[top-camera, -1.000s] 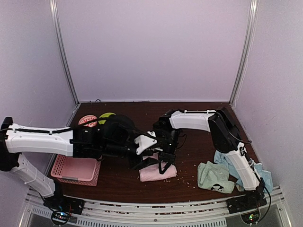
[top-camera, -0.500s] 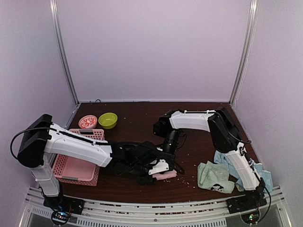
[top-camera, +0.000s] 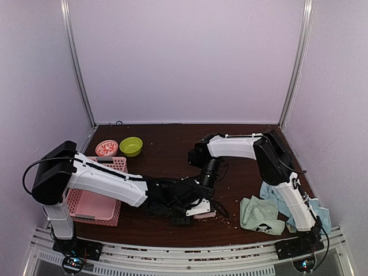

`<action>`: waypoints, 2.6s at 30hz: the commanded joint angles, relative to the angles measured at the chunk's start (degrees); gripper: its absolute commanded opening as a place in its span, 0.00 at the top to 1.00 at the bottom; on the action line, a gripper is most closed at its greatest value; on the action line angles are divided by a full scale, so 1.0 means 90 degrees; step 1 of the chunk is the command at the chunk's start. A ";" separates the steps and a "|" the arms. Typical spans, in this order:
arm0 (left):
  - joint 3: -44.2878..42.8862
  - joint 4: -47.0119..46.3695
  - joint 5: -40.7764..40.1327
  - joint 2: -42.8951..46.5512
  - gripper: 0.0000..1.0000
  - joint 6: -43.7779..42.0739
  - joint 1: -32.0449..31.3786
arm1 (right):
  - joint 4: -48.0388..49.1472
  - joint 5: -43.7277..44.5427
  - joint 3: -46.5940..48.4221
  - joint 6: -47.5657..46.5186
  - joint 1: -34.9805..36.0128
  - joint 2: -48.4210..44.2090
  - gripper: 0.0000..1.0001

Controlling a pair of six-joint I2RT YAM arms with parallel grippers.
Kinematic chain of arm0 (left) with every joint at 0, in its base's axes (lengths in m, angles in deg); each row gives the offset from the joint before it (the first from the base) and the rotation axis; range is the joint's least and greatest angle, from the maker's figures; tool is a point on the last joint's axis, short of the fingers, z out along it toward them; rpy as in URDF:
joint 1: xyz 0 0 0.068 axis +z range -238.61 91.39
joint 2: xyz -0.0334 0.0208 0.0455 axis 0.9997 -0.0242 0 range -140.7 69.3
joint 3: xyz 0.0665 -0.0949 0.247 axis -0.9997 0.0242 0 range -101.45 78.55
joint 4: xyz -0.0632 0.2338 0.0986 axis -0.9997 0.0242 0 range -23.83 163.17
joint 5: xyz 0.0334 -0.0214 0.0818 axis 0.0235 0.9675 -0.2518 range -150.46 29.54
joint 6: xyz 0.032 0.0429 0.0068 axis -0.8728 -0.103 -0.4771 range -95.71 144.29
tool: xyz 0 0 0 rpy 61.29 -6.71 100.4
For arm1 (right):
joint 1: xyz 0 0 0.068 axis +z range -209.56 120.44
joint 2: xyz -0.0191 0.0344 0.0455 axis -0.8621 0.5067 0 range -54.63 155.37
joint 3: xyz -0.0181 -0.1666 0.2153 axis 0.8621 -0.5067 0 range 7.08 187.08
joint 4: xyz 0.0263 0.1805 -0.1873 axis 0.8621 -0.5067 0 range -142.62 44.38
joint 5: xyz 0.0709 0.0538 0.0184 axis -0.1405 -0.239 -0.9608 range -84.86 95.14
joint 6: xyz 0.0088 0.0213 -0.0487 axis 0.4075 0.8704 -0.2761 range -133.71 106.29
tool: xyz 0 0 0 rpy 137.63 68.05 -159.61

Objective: Roll the towels
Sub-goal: Roll the towel at the center of the board.

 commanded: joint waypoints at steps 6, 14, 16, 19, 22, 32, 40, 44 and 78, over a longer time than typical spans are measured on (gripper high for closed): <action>-0.0441 0.0247 0.0976 -0.0232 0.91 0.0162 0.0183 | 0.0423 0.0908 -0.0070 0.0227 -0.0432 -0.2011 0.47; -0.1369 0.0996 0.4270 -0.0689 0.92 0.0753 0.1408 | 0.1482 0.1656 0.0879 0.1838 -0.1956 -0.4240 0.43; -0.1641 0.1263 0.4945 -0.1080 0.92 0.0814 0.1641 | 0.1715 0.1707 0.0612 0.1612 -0.2054 -0.4880 0.40; -0.1995 0.1465 0.5523 -0.1533 0.91 0.0922 0.1867 | 0.1834 0.0733 -0.0405 0.1104 -0.1946 -0.5807 0.36; -0.2225 0.1501 0.6266 -0.1883 0.91 0.1123 0.2125 | 0.1726 0.0094 -0.1538 0.0276 -0.1171 -0.6593 0.36; -0.2255 0.1403 0.7387 -0.2405 0.89 0.1488 0.2715 | 0.2930 0.3063 -0.4333 -0.0082 0.0790 -0.7053 0.42; -0.2411 0.1529 0.7181 -0.2565 0.89 0.1438 0.2729 | 0.5888 0.5543 -0.5796 0.0425 0.1600 -0.6115 0.35; -0.2389 0.1557 0.7172 -0.2550 0.88 0.1428 0.2727 | 0.6547 0.5759 -0.5961 0.0140 0.1679 -0.5639 0.35; -0.0486 0.0250 0.1156 0.2654 0.44 0.1062 0.2303 | 0.1524 0.2346 -0.2260 0.0230 0.0987 -0.2033 0.87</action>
